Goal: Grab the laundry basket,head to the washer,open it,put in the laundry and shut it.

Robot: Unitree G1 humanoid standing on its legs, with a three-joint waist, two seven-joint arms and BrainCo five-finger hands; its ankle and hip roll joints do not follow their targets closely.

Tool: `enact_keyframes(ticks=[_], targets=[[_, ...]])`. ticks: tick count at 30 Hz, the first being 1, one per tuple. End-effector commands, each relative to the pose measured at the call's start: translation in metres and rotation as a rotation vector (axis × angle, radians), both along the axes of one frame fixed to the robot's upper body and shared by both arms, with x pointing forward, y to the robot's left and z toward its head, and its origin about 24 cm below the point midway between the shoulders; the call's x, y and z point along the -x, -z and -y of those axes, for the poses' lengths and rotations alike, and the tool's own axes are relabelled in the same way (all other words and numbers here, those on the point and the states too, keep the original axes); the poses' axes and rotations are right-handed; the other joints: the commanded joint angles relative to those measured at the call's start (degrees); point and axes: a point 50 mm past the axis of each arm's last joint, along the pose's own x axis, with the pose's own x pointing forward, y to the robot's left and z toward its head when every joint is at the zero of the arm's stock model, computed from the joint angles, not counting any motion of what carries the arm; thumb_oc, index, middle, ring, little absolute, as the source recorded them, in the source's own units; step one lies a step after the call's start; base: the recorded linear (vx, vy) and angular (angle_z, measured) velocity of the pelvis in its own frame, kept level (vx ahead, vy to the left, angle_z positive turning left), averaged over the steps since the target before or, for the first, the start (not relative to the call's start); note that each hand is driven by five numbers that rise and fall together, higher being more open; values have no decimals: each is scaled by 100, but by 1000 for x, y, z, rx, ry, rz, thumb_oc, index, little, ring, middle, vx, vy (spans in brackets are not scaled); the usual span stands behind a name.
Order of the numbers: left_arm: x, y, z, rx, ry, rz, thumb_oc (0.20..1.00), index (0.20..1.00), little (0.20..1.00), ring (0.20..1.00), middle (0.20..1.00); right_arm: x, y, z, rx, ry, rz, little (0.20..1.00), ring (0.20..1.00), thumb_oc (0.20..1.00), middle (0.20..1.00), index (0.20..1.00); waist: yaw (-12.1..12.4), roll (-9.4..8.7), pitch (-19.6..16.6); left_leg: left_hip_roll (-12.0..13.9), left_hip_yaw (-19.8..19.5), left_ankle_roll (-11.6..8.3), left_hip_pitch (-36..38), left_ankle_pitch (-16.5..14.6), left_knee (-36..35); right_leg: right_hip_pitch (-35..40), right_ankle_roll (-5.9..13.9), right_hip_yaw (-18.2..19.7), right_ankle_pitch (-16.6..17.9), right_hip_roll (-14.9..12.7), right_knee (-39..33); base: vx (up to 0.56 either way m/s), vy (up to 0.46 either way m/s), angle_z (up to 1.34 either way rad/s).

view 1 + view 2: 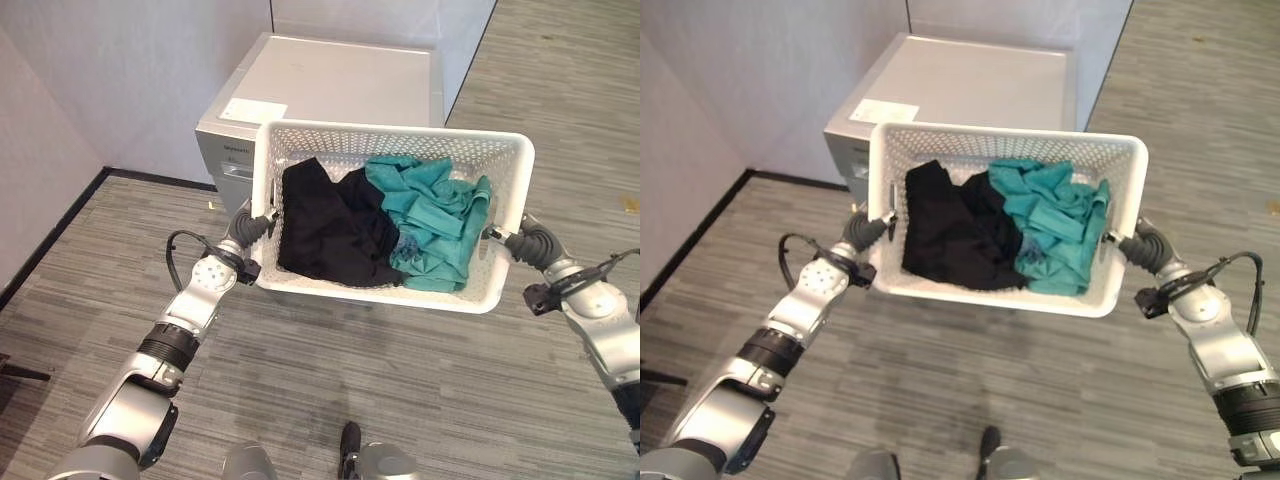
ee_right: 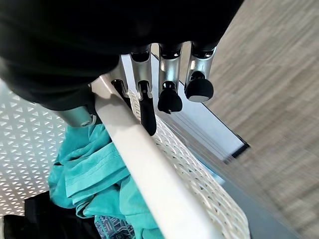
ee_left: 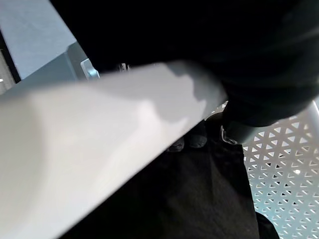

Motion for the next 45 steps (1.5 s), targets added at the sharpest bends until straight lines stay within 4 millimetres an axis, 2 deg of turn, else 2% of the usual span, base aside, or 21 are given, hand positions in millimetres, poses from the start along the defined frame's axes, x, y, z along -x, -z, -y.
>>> enact_keyframes(ticks=[1, 4, 7, 9, 10, 12, 14, 17, 20, 24, 27, 31, 33, 35, 36, 37, 38, 39, 41, 43, 45], targets=[[0, -40, -67, -12, -247, 168, 200, 200, 200, 200, 200, 7, -52, 41, -32, 131, 234, 200, 200, 200, 200, 200, 408, -54, -724, -242, -185, 184, 214, 467, -922, -18, 651, 502, -505, -96, 22, 220, 154, -21], [-5, -45, -60, -38, -223, 173, 200, 200, 200, 200, 200, -1, -54, 51, -66, 190, 239, 200, 200, 200, 200, 200, 456, 25, -843, -383, -240, 249, 282, 362, -992, 146, 747, 532, -621, -163, 98, 238, 228, -27], [-14, -50, -56, -60, -213, 160, 200, 200, 200, 200, 200, -24, -59, 60, -57, 255, 188, 200, 200, 200, 200, 200, 536, 83, -943, -709, -422, 468, 524, 82, -931, 78, 825, 722, -783, -337, 813, 236, 287, -24], [-18, -53, -53, -56, -212, 159, 200, 200, 200, 200, 200, -32, -60, 62, -65, 275, 163, 200, 200, 200, 200, 200, 519, 111, -939, -765, -378, 546, 569, 61, -945, -73, 852, 779, -763, -377, 1199, 140, 232, -5], [-24, -60, -48, -62, -211, 158, 200, 200, 200, 200, 200, -43, -65, 70, -58, 333, 127, 200, 200, 200, 200, 200, 512, 151, -891, -863, -292, 736, 700, -44, -916, -423, 943, 946, -577, -474, 2128, 156, 264, 7], [-28, -65, -52, -72, -233, 152, 200, 200, 200, 200, 200, -52, -73, 71, -59, 359, 104, 200, 200, 200, 200, 200, 470, 206, -822, -976, -205, 903, 873, -171, -884, -755, 1027, 1041, -204, -577, 2763, 191, 294, 1], [-29, -71, -54, -81, -236, 158, 200, 200, 200, 200, 200, -56, -76, 73, -46, 375, 78, 200, 200, 200, 200, 200, 445, 279, -764, -1019, -111, 985, 1085, -259, -928, -1042, 1011, 983, -77, -711, 2997, 168, 175, -24], [-33, -79, -54, -123, -240, 164, 200, 200, 200, 200, 200, -52, -82, 85, -32, 417, 54, 200, 200, 200, 200, 200, 349, 355, -773, -1071, -60, 977, 1263, -364, -1042, -1172, 1000, 784, -100, -833, 2274, 177, 56, -10], [-38, -97, -55, -165, -258, 192, 200, 200, 200, 200, 200, -46, -98, 104, 4, 501, 32, 200, 200, 200, 200, 200, 258, 406, -738, -1106, -105, 915, 1389, -513, -1038, -1263, 1148, 786, 174, -1002, 1113, 200, -41, -2], [-46, -113, -59, -238, -312, 193, 200, 200, 200, 200, 200, -46, -106, 107, 37, 522, -6, 200, 200, 200, 200, 200, 179, 354, -646, -1147, -107, 834, 1567, -741, -898, -1419, 1371, 877, 602, -1177, 205, 239, -93, 0], [-51, -110, -58, -270, -321, 148, 200, 200, 200, 200, 200, -51, -109, 103, 47, 515, -28, 200, 200, 200, 200, 200, 121, 257, -691, -1158, -111, 756, 1729, -926, -816, -1370, 1433, 700, 635, -1160, 39, 306, -157, 5], [-56, -107, -53, -281, -317, 105, 200, 200, 200, 200, 200, -44, -104, 113, 99, 546, -100, 200, 200, 200, 200, 200, -66, 144, -958, -961, -337, 563, 2003, -972, -710, -1258, 1371, 967, 607, -960, 369, 398, -215, 41], [-58, -111, -56, -279, -349, 81, 200, 200, 200, 200, 200, -46, -100, 114, 122, 574, -145, 200, 200, 200, 200, 200, -140, 179, -1055, -681, -456, 369, 2058, -645, -401, -1202, 1182, 903, 306, -675, 669, 382, -278, 15], [-59, -128, -61, -302, -395, 99, 200, 200, 200, 200, 200, -57, -106, 100, 134, 553, -138, 200, 200, 200, 200, 200, -130, 147, -1076, -406, -479, 195, 1759, -10, 464, -958, 964, 721, 132, -484, 672, 277, -322, 12], [-59, -139, -61, -315, -411, 114, 200, 200, 200, 200, 200, -66, -111, 89, 149, 530, -123, 200, 200, 200, 200, 200, -106, 74, -1057, -288, -496, 163, 1484, 315, 1071, -836, 820, 701, 65, -376, 637, 158, -247, -2], [-59, -139, -61, -315, -412, 114, 200, 200, 200, 200, 200, -66, -111, 89, 149, 529, -122, 200, 200, 200, 200, 200, -119, 64, -1070, -301, -506, 166, 1461, 328, 1069, -849, 821, 693, 74, -390, 629, 174, -337, -18], [-58, -155, -63, -335, -433, 132, 200, 200, 200, 200, 200, -78, -111, 71, 176, 490, -121, 200, 200, 200, 200, 200, -26, -95, -989, -148, -442, 235, 950, 608, 1952, -626, 622, 689, -72, -236, 514, 212, -285, -16], [-59, -165, -55, -332, -425, 148, 200, 200, 200, 200, 200, -86, -100, 59, 204, 455, -162, 200, 200, 200, 200, 200, 30, -182, -910, 13, -183, 330, 630, 364, 1788, -491, 624, 680, -159, -208, 417, 275, -271, -12], [-60, -168, -50, -347, -410, 155, 200, 200, 200, 200, 200, -91, -85, 49, 256, 409, -219, 200, 200, 200, 200, 200, 132, -196, -897, -103, -63, 379, 520, 76, 703, -397, 718, 685, -220, -272, 319, 203, 40, 5], [-61, -160, -47, -352, -394, 143, 200, 200, 200, 200, 200, -93, -66, 42, 287, 370, -270, 200, 200, 200, 200, 200, 229, -104, -915, -199, -86, 320, 661, 76, -501, -324, 772, 708, -277, -250, 344, 191, 133, 6], [-64, -151, -37, -376, -370, 128, 200, 200, 200, 200, 200, -94, -45, 37, 261, 352, -320, 200, 200, 200, 200, 200, 252, -92, -954, -278, -120, 282, 688, 102, -498, -209, 786, 677, -332, -266, 329, 195, 87, -3]])
